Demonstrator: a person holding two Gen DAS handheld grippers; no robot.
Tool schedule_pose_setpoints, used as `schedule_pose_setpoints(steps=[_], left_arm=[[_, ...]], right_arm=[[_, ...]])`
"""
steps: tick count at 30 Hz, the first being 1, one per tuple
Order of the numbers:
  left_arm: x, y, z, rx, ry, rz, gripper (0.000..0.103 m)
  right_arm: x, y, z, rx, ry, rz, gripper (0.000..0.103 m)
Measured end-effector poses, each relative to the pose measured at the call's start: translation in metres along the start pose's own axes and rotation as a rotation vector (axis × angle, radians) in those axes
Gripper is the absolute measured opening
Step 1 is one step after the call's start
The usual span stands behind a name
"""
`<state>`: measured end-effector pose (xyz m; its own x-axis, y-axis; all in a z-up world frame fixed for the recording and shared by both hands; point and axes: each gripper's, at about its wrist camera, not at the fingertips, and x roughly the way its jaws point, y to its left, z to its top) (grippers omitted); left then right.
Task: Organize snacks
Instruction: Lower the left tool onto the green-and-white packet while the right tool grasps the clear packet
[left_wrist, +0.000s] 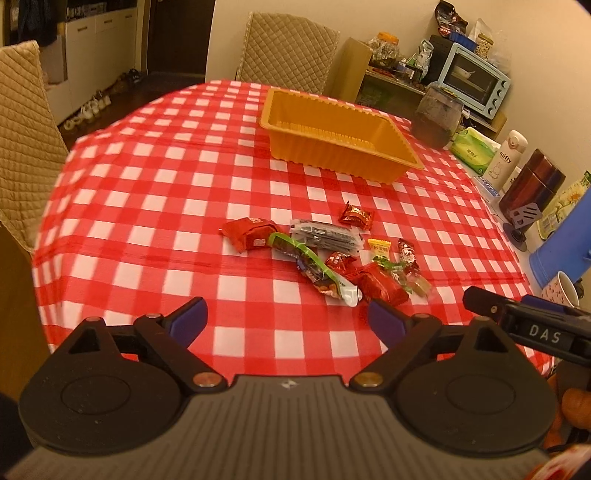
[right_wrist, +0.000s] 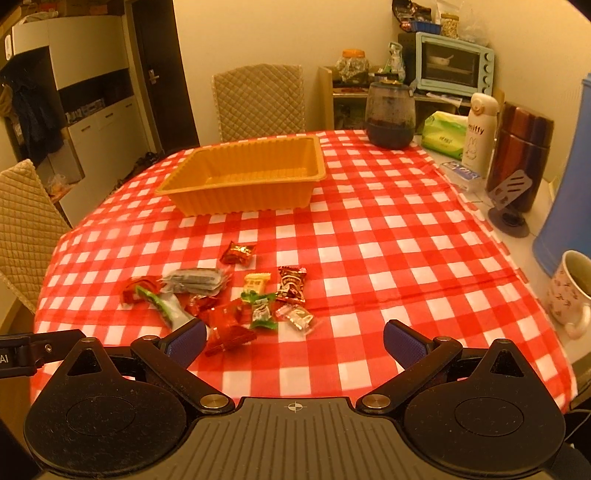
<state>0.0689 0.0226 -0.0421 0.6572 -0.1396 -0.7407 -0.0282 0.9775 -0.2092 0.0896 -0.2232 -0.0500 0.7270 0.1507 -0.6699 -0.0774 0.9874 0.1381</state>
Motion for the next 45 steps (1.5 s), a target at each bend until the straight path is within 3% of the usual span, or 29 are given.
schedule_pose_setpoints(steps=[1, 7, 16, 19, 22, 28, 31, 36, 39, 42, 45], left_arm=[[0.007, 0.0, 0.001, -0.008, 0.007, -0.006, 0.089], [0.053, -0.003, 0.009, -0.041, 0.031, -0.035, 0.077], [0.108, -0.012, 0.016, -0.071, 0.08, -0.063, 0.047], [0.117, -0.016, 0.017, -0.042, 0.094, -0.061, 0.035], [0.118, -0.017, 0.018, 0.002, 0.102, -0.068, 0.031], [0.11, -0.011, 0.021, 0.121, 0.123, -0.012, 0.03], [0.107, -0.006, 0.022, 0.143, 0.117, 0.021, 0.034], [0.112, -0.011, 0.021, 0.133, 0.113, 0.033, 0.036], [0.117, -0.015, 0.021, 0.117, 0.106, 0.042, 0.047], [0.121, -0.017, 0.022, 0.104, 0.1, 0.049, 0.047], [0.12, -0.016, 0.021, 0.113, 0.099, 0.05, 0.044]], right_arm=[[0.006, -0.001, 0.001, -0.002, 0.007, 0.003, 0.086], [0.042, -0.015, 0.002, 0.003, 0.043, 0.0, 0.078], [0.079, -0.034, 0.005, 0.034, 0.067, -0.02, 0.078], [0.086, -0.035, 0.004, 0.032, 0.071, -0.013, 0.078], [0.092, -0.033, 0.004, 0.018, 0.079, 0.009, 0.078], [0.104, -0.027, 0.001, -0.031, 0.107, 0.025, 0.064], [0.107, -0.024, -0.001, -0.066, 0.113, 0.018, 0.061], [0.114, -0.016, -0.004, -0.144, 0.126, 0.022, 0.047], [0.116, -0.012, -0.004, -0.178, 0.119, 0.025, 0.041], [0.116, -0.01, -0.004, -0.191, 0.116, 0.034, 0.023], [0.115, -0.01, -0.005, -0.188, 0.117, 0.03, 0.022]])
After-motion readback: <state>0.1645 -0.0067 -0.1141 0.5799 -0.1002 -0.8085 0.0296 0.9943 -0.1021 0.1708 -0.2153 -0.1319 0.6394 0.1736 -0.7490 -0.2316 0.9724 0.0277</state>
